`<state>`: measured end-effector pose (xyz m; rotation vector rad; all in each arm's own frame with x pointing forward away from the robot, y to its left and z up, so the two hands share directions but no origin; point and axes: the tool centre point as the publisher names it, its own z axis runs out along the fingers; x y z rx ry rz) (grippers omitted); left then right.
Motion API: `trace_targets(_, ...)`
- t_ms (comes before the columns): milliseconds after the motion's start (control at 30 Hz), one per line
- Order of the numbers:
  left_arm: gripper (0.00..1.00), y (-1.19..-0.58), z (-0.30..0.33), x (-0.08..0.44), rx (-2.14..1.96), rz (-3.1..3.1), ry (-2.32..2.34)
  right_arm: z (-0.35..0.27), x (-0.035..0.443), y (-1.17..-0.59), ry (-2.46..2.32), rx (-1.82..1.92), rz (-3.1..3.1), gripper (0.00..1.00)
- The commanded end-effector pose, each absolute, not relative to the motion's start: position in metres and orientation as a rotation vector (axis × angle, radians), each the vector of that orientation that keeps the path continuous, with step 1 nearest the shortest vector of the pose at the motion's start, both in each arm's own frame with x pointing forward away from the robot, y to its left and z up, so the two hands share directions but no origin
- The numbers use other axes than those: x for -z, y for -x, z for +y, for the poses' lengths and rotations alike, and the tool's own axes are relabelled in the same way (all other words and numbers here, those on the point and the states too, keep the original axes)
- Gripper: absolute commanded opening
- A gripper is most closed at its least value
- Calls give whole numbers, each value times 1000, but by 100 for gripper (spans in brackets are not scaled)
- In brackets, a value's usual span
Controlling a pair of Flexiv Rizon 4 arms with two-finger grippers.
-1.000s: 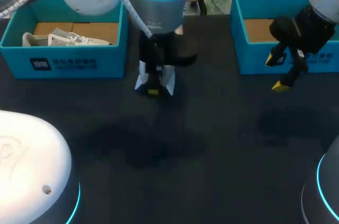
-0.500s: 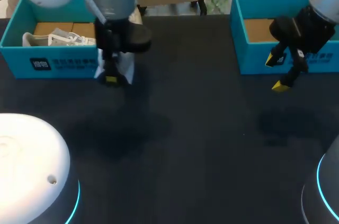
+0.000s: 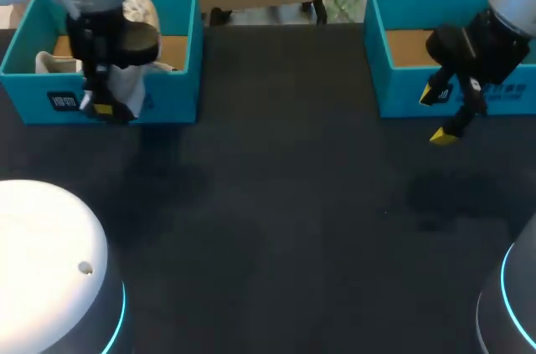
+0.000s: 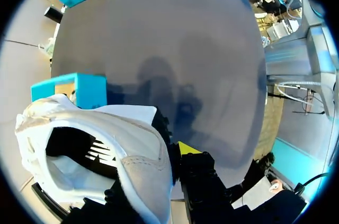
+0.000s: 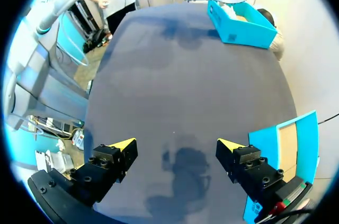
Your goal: Take the shoe out of the shoebox, open the shoe tongue, remove and reinsert the insole, then place the shoe into the shoebox
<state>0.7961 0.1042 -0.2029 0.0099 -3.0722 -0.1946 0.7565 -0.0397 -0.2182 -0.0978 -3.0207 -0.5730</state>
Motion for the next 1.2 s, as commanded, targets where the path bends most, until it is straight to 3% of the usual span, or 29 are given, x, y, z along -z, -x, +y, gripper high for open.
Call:
trace_targets(33,0,-800,150,199,-41,-3091,-12,-40,219,-757,98,570,-3022,100)
trace_targets(733,0,-858,245,184,-71,-3055,-36,-40,219,-757,98,570,-3022,100)
trace_targets(1200,0,-904,269,185,-66,-3064,-25,-40,219,-757,98,570,-3022,100)
